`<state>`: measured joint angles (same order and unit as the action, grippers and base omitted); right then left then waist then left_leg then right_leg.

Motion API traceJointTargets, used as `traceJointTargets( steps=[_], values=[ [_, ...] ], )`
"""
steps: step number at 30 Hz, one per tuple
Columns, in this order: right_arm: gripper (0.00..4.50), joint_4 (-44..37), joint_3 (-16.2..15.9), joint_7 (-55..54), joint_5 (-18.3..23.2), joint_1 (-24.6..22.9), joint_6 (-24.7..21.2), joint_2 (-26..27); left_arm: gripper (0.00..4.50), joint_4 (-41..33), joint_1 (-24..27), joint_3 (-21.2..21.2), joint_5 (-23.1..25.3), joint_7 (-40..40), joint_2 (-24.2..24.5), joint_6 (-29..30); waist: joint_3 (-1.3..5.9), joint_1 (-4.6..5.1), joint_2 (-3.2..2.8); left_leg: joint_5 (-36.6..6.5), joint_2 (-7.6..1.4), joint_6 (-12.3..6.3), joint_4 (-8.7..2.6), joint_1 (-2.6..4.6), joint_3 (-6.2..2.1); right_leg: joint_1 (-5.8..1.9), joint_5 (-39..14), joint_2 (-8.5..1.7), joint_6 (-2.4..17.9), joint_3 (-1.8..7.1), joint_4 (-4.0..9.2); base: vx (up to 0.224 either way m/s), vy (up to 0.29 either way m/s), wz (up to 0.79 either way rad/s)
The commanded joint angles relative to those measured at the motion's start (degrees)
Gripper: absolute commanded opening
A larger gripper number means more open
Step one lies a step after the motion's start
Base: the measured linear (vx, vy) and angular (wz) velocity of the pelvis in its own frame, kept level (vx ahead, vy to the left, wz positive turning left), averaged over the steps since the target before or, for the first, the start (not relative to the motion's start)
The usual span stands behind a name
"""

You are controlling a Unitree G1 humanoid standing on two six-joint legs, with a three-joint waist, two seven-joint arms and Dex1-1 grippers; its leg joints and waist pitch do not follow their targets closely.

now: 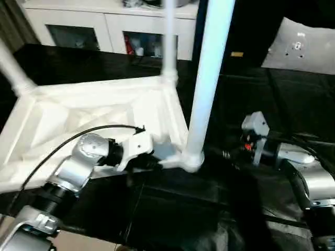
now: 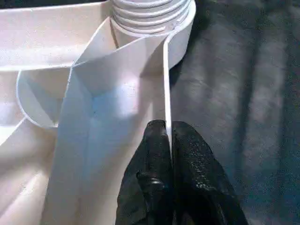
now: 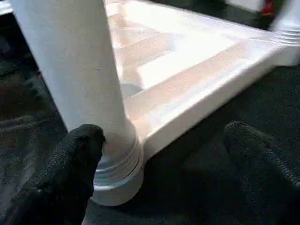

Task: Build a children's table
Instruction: Rotate leg to tighten

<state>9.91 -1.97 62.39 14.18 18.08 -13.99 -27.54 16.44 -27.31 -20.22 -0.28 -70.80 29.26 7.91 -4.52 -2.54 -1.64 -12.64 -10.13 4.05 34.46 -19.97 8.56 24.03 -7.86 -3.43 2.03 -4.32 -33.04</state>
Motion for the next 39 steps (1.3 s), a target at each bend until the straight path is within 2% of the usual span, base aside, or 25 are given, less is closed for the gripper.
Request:
traceJointTargets(
  steps=[1,4,5,9,12,23,24,26,33,37,39],
  values=[
    [4.35,0.12,-2.11,4.0,1.72,0.66,0.42,-0.2,0.0,-1.7,-0.52,-1.89,-0.86,-2.83,-0.28,-2.26,4.17,-0.06,0.38,-6.19,-2.43,-6.0,-3.9,-0.29,0.03,-4.03,-18.71,-4.25,11.63,2.62,3.56,0.0,0.0,0.0],
    [4.35,0.21,-3.04,7.2,3.09,1.24,-0.35,-0.72,0.0,-1.68,-0.76,-2.4,-1.38,-4.58,0.29,-3.03,4.19,-0.08,0.38,-6.09,-2.43,-5.99,-3.85,-0.34,0.1,-3.98,-19.48,-4.3,11.39,2.67,3.69,0.0,0.0,0.0],
    [4.09,0.72,-3.73,8.97,3.42,1.66,-0.4,-1.04,0.0,-1.8,-0.87,-2.68,-1.5,-5.58,0.63,-3.64,4.03,-0.18,0.64,-6.07,-2.37,-6.14,-3.88,-0.37,0.14,-3.91,-20.15,-4.32,11.18,2.7,3.77,0.0,0.0,0.0],
    [3.77,2.01,-5.35,13.51,3.91,2.47,-0.5,-1.54,0.0,-2.38,-1.03,-3.41,-1.85,-8.05,1.31,-4.17,3.85,-0.69,0.61,-5.7,-2.51,-6.24,-3.9,-0.24,0.24,-3.6,-20.66,-4.23,10.95,2.72,3.8,0.0,0.0,0.0],
    [3.59,3.23,-6.14,14.02,3.04,3.08,-0.28,-1.45,0.0,-2.66,-1.03,-3.52,-1.74,-8.61,1.28,-4.26,3.83,-0.92,0.55,-5.44,-2.61,-6.13,-3.96,-0.3,0.18,-3.65,-20.14,-4.29,11.07,2.71,3.64,0.0,0.0,0.0],
    [2.66,5.44,-7.47,16.41,4.27,4.25,-1.94,-0.47,0.0,-3.04,-1.0,-3.85,-2.19,-9.82,1.61,-3.96,3.83,-0.96,0.6,-5.47,-2.49,-5.75,-3.96,-0.41,0.18,-3.76,-20.88,-4.29,10.74,2.63,3.73,0.0,0.0,0.0],
    [2.44,5.65,-7.57,16.58,4.37,4.32,-1.91,-0.38,0.0,-2.98,-1.05,-3.82,-2.17,-9.86,1.64,-3.95,3.85,-0.97,0.54,-5.44,-2.49,-5.71,-3.99,-0.45,0.14,-3.78,-20.91,-4.28,10.7,2.61,3.71,0.0,0.0,0.0],
    [2.29,6.13,-7.75,16.67,4.33,4.39,-1.54,-0.2,0.0,-2.94,-1.07,-3.79,-2.11,-9.89,1.76,-3.97,3.9,-0.97,0.58,-5.43,-2.45,-5.61,-3.96,-0.43,0.15,-3.82,-21.11,-4.31,10.59,2.62,3.75,0.0,0.0,0.0],
    [2.07,5.81,-8.1,16.94,4.75,4.18,-2.01,0.49,0.0,-2.95,-1.03,-3.71,-2.04,-9.57,1.82,-3.32,4.01,-0.88,0.71,-5.54,-2.47,-5.26,-3.99,-0.38,0.15,-3.81,-21.97,-4.26,10.19,2.59,3.8,0.0,0.0,0.0],
    [2.05,4.05,-8.41,14.63,4.65,2.75,-3.09,1.64,0.0,-3.36,-0.88,-3.19,-1.4,-6.59,1.1,0.21,4.12,-0.85,0.72,-4.86,-2.5,-5.16,-3.97,-0.38,0.19,-3.78,-21.45,-4.32,10.37,2.65,3.66,0.0,0.0,0.0],
    [2.04,3.13,-8.62,9.74,3.32,2.07,-4.25,3.57,0.0,-3.3,-1.17,-2.01,-1.17,-2.52,-0.75,3.03,4.09,-0.74,0.7,-5.59,-2.51,-4.54,-4.03,-0.26,0.17,-3.73,-22.3,-4.25,9.98,2.66,3.8,0.0,0.0,0.0]
  ],
)
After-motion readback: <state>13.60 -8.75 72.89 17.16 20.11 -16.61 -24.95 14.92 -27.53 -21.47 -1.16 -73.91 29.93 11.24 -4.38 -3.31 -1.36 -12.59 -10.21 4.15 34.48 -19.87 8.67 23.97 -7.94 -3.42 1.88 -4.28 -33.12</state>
